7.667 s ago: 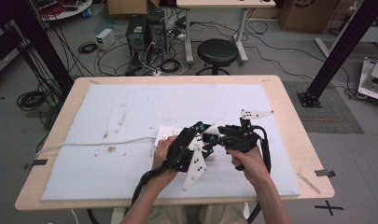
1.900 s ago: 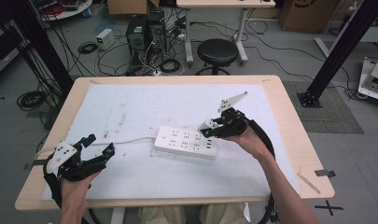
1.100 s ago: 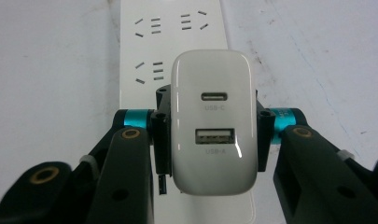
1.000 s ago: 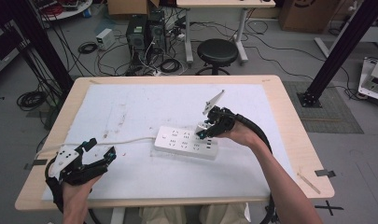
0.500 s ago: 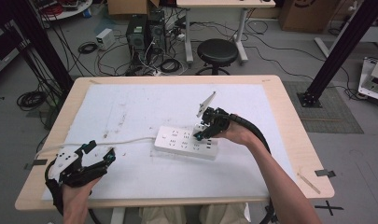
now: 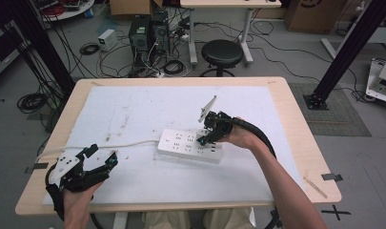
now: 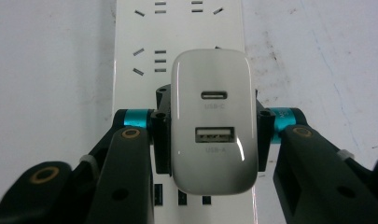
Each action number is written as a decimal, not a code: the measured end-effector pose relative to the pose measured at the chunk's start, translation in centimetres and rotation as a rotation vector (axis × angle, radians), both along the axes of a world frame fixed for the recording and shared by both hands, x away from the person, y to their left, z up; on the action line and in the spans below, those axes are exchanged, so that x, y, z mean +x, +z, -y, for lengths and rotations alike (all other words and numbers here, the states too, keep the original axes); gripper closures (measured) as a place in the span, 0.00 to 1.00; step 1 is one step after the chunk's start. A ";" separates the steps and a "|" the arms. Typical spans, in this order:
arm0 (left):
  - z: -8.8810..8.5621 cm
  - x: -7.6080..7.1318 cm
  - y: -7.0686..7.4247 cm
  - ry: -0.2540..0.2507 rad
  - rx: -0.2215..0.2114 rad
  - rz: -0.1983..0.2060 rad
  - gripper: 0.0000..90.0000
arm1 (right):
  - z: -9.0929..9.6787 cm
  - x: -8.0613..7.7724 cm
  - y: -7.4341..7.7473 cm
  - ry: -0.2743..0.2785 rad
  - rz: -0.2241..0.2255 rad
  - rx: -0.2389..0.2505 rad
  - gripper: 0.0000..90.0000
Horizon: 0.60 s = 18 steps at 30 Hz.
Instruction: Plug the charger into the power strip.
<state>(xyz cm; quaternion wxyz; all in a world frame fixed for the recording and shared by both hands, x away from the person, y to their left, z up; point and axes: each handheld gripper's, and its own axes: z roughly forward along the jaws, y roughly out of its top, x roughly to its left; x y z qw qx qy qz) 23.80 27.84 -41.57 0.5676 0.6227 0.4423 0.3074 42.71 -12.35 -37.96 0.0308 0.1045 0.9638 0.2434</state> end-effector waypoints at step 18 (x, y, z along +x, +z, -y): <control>0.0 -0.4 0.1 0.001 0.003 -0.001 0.22 | 0.5 0.1 -0.3 0.004 -0.002 0.041 0.71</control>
